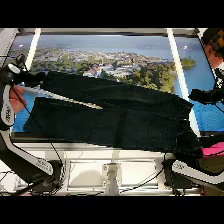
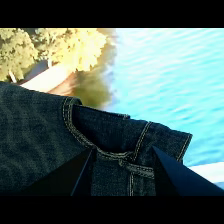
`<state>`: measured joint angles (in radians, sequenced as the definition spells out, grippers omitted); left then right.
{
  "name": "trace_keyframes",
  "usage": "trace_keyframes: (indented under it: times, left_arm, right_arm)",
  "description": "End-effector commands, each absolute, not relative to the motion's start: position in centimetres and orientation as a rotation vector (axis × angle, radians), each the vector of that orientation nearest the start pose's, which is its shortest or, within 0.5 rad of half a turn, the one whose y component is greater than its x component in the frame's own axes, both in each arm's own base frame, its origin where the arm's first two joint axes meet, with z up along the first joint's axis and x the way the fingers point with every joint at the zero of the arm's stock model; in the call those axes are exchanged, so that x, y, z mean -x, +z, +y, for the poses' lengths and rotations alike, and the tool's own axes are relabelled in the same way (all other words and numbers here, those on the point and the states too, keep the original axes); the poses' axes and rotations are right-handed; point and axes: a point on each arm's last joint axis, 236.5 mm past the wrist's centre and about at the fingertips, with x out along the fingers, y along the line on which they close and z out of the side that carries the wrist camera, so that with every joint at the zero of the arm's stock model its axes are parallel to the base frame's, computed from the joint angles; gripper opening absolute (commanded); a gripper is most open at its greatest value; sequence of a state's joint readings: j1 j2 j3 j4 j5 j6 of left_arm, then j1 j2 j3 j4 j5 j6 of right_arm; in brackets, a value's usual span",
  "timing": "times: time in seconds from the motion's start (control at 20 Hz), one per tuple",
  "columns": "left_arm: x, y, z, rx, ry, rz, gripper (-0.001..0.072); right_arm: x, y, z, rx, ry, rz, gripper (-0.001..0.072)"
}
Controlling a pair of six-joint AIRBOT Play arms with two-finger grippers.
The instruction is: Fold the clothes and pants, and hang the long-sleeved shirts on hangers.
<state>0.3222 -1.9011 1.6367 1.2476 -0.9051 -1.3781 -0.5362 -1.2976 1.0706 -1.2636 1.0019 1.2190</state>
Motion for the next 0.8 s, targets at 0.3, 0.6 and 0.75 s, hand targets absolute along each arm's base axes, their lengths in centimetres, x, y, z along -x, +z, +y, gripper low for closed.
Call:
trace_keyframes:
  times: [0.3, 0.6, 0.75]
  left_arm:
    - [-55.5, -9.5, 11.5, 0.302, 0.081, 1.086, 0.0314]
    - [-56.1, -4.1, 11.7, 0.147, 0.009, 0.999, 0.0030]
    - [-55.3, 0.4, 11.6, 0.007, -0.048, 0.958, 0.0030]
  right_arm:
    - [-37.0, -1.1, -15.1, -0.294, -0.137, 1.128, 0.0401]
    - [-36.9, -1.1, -15.0, -0.295, -0.135, 1.133, 0.0401]
    - [-36.9, -1.1, -15.0, -0.295, -0.135, 1.133, 0.0401]
